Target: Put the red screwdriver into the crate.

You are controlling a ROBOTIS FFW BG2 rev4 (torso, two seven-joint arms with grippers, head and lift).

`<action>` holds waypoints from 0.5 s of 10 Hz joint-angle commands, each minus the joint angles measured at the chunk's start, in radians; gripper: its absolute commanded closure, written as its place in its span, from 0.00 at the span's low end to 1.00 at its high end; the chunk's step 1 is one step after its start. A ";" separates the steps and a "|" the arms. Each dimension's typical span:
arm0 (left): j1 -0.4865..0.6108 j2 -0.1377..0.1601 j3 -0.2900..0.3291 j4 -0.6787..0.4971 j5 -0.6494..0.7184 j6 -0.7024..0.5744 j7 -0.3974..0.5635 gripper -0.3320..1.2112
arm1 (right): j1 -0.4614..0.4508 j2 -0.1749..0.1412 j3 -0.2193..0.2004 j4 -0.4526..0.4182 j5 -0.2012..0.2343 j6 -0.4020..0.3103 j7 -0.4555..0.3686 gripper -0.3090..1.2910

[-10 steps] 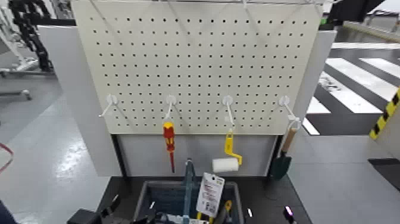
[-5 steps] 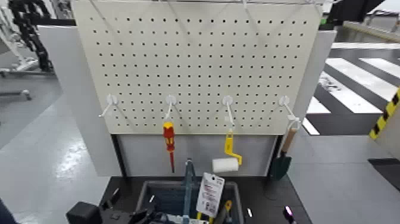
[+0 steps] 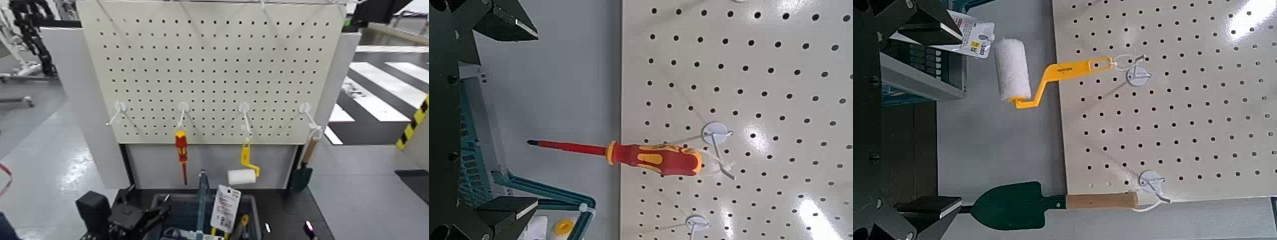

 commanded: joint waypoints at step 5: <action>-0.178 0.059 -0.028 0.058 0.052 0.121 -0.135 0.30 | -0.002 0.003 0.002 0.002 -0.002 -0.003 0.000 0.29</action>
